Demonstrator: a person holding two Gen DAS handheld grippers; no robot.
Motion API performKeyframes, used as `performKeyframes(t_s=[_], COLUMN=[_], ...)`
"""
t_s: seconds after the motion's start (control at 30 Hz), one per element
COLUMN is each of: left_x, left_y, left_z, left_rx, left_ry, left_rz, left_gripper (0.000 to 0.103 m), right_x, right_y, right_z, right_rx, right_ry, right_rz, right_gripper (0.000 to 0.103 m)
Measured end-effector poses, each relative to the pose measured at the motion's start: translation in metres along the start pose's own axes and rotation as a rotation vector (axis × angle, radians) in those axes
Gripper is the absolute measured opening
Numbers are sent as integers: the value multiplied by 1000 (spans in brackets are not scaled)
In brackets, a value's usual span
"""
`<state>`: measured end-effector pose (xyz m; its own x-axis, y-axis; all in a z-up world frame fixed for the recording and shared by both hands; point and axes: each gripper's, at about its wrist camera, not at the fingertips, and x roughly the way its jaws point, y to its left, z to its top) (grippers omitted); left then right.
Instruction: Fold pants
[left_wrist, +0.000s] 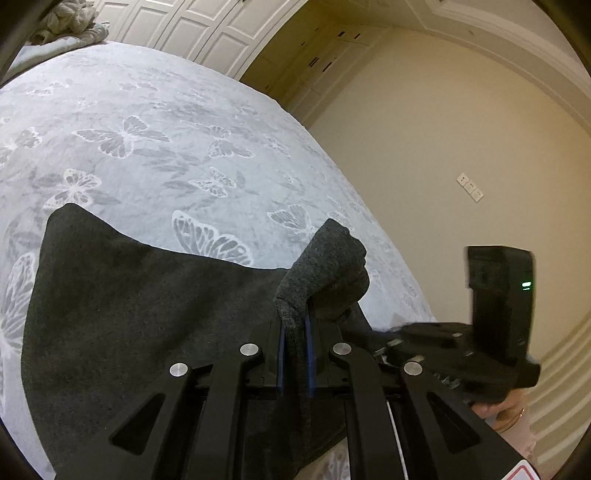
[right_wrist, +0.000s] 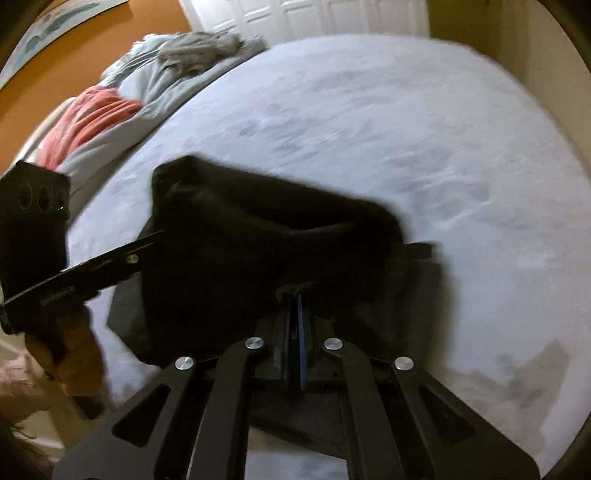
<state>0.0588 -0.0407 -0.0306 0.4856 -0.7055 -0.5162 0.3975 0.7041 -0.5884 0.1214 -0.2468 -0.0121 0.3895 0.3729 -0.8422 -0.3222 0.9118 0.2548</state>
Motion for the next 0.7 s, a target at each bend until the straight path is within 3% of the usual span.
performKeyframes(t_s=[0.07,0.13,0.23,0.27,0.3,0.33,0.37,0.43,0.5,0.53,0.67,0.7], left_x=[1,4,12,18,24,29,33,33,23,17,-17,-21], left_y=[-4,-12,-30,-37,-43,-49,-56,-73,-83,-83,-68,-62], left_z=[-4,-10,-27,-36,-44,-53,-63,-76,-77,-75,-57,-54], left_rx=[19,53,137,165,191,223,270,379,423,414,319,297], left_ry=[10,31,90,128,155,181,201,197,174,150,23,5], left_rz=[-13,-30,-41,-41,-33,-22,1,44,52,58,229,276], left_gripper=[6,7,16,23,29,32,37,49,70,73,75,75], right_x=[22,17,-33,-51,-73,-82,-86,-83,-69,-58,-20,-7], right_y=[-4,-10,-31,-41,-55,-64,-72,-79,-70,-58,-30,-26], right_z=[-2,0,1,-2,-10,-15,-16,-17,-16,-12,0,1], right_rx=[17,45,122,151,215,256,287,334,336,295,141,119], right_ry=[68,78,-59,-116,-199,-237,-252,-237,-195,-164,-76,-39], right_rz=[-55,-37,-107,-141,-232,-277,-280,-149,-33,-25,-140,-165], right_gripper=[2,2,6,16,37,45,47,47,53,54,58,41])
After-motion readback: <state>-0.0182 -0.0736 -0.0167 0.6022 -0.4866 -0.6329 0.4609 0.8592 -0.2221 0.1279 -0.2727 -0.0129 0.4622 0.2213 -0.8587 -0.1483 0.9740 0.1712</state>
